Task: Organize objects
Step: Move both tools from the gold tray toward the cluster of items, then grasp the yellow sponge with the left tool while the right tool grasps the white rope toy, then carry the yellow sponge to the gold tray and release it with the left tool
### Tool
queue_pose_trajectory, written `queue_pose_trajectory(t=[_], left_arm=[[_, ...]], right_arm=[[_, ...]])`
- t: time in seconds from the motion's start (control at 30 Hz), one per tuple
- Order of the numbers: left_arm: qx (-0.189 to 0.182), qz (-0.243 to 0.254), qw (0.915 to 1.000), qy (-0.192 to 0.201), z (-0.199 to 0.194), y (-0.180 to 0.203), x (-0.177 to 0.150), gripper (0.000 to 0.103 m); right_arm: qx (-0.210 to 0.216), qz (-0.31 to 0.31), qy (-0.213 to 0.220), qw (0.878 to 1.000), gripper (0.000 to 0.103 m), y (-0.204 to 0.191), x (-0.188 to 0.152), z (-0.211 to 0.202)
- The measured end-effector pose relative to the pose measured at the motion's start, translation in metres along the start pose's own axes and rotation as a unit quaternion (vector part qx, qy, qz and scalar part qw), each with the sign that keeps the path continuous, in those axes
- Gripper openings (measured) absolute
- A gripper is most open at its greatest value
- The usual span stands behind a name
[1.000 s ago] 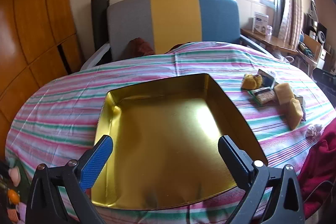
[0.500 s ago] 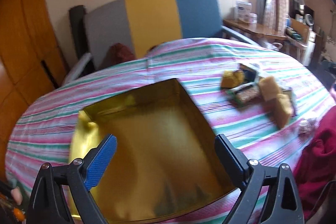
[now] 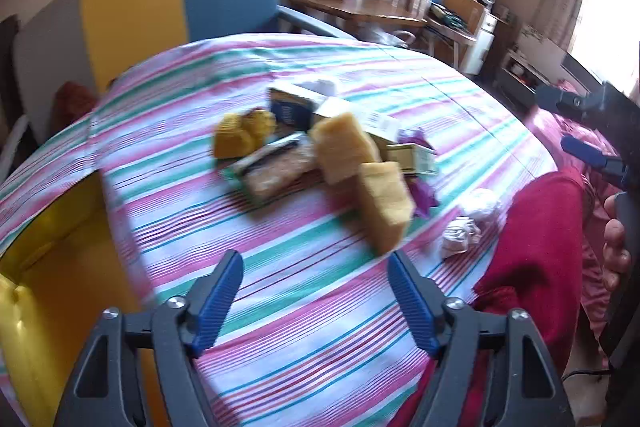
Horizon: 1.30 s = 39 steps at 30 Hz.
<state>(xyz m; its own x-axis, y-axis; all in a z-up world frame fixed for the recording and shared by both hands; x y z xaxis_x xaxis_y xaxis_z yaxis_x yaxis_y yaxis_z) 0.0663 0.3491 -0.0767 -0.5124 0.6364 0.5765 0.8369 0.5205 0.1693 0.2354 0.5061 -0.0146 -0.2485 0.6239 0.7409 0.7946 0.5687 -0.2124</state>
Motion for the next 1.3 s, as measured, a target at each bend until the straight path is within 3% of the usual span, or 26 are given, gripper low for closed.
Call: queue_pose_trajectory(t=[0.2, 0.33, 0.37, 0.4, 0.47, 0.57, 0.63, 0.7, 0.83, 0.97, 1.03, 1.17, 1.2, 1.23, 1.3], left_arm=[[-0.03, 0.016, 0.9987, -0.037, 0.048, 0.038, 0.01, 0.072], [-0.013, 0.02, 0.9981, -0.057, 0.081, 0.043, 0.017, 0.072], [-0.01, 0.02, 0.9978, -0.062, 0.089, 0.043, 0.018, 0.068], [-0.009, 0.022, 0.9974, -0.068, 0.096, 0.043, 0.019, 0.055], [-0.043, 0.015, 0.9952, -0.087, 0.105, 0.044, 0.019, 0.034], [-0.045, 0.015, 0.9968, -0.064, 0.092, 0.036, 0.015, 0.034], [-0.05, 0.009, 0.9973, -0.053, 0.078, 0.027, 0.013, 0.034], [-0.05, -0.001, 0.9978, -0.042, 0.063, 0.016, 0.009, 0.034], [-0.055, -0.012, 0.9983, -0.017, 0.03, -0.002, 0.003, 0.034], [-0.056, -0.019, 0.9983, 0.003, 0.003, -0.016, -0.006, 0.034], [-0.057, -0.024, 0.9981, 0.009, -0.007, -0.023, -0.009, 0.034], [-0.055, -0.043, 0.9972, 0.024, -0.03, -0.043, -0.018, 0.034], [-0.053, -0.048, 0.9971, 0.028, -0.035, -0.049, -0.02, 0.034], [-0.049, -0.052, 0.9969, 0.032, -0.042, -0.057, -0.022, 0.034], [-0.039, -0.068, 0.9961, 0.042, -0.055, -0.077, -0.026, 0.034]], right_arm=[[-0.003, -0.002, -0.008, 1.0, 0.103, 0.024, 0.007, 0.002], [0.001, -0.013, -0.027, 1.0, 0.103, 0.029, 0.005, 0.011], [0.005, -0.018, -0.033, 0.999, 0.103, 0.029, 0.005, 0.013], [0.008, -0.023, -0.04, 0.999, 0.103, 0.029, 0.005, 0.016], [0.02, -0.036, -0.058, 0.997, 0.103, 0.026, 0.005, 0.021], [0.068, -0.092, -0.11, 0.987, 0.091, 0.006, -0.001, 0.03], [0.093, -0.171, -0.156, 0.968, 0.083, -0.017, -0.013, 0.035], [0.107, -0.255, -0.204, 0.939, 0.076, -0.038, -0.033, 0.041], [0.086, -0.374, -0.297, 0.874, 0.061, -0.06, -0.074, 0.064], [0.061, -0.43, -0.35, 0.83, 0.06, -0.065, -0.091, 0.088], [0.048, -0.447, -0.366, 0.815, 0.06, -0.066, -0.096, 0.099], [0.025, -0.459, -0.389, 0.798, 0.058, -0.064, -0.099, 0.12], [0.022, -0.46, -0.392, 0.796, 0.053, -0.063, -0.101, 0.124], [0.018, -0.464, -0.395, 0.793, 0.042, -0.063, -0.103, 0.127], [0.016, -0.465, -0.389, 0.795, 0.039, -0.063, -0.102, 0.128]])
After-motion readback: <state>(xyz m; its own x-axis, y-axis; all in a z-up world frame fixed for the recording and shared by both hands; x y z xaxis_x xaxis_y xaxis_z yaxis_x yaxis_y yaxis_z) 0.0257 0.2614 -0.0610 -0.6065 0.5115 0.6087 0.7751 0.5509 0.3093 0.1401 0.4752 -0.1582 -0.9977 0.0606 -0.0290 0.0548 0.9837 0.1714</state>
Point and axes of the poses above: each gripper's, at about its wrist camera, not at the fingertips, and z roughly the way its jaws point, y to its right, x to its top, the point moved 5 cm from there along z, roughly the way its jaws point, and after that the axes turned 7 degrees about -z, right-handed, at the moved point
